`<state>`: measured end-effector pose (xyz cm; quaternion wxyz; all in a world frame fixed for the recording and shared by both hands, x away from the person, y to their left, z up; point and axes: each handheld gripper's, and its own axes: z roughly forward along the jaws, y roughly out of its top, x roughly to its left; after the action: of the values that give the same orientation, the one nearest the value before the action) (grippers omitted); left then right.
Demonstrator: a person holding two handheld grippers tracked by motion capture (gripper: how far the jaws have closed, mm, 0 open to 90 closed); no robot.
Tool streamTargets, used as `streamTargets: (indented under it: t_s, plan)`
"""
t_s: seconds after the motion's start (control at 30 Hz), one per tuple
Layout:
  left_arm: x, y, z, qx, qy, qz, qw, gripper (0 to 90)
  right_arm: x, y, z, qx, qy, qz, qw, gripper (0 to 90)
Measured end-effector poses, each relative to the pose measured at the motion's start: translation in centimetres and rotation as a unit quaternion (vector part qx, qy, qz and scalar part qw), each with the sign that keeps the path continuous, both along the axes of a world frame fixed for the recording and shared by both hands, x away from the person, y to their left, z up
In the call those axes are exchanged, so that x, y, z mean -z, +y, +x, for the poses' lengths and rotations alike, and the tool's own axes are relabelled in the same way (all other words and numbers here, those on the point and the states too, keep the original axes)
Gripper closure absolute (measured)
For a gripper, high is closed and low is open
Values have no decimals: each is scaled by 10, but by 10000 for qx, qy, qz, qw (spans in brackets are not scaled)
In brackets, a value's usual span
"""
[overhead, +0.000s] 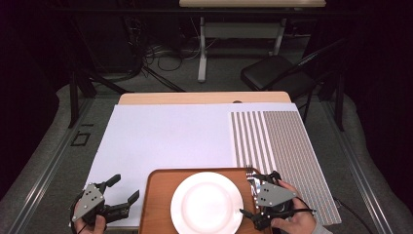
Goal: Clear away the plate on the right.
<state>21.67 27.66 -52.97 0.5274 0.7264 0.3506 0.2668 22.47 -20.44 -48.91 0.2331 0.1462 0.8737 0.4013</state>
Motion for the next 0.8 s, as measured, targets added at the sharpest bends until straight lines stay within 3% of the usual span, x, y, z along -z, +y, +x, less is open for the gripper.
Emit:
streamTargets:
  t_s: [0.23,0.4,0.47,0.8]
  plan:
    - [0,1,0,-2,-12,-1,10000,158,2,-15,10,612,72,402,9973,0]
    - [0,1,0,0,-6,-1,10000,157,7,-30,17,1100,73,590,9922,0]
    - [0,1,0,-4,-8,-1,10000,157,9,-36,19,1295,83,647,9894,0]
    - [0,1,0,-8,-8,-1,10000,157,22,-72,24,2228,147,1053,9690,0]
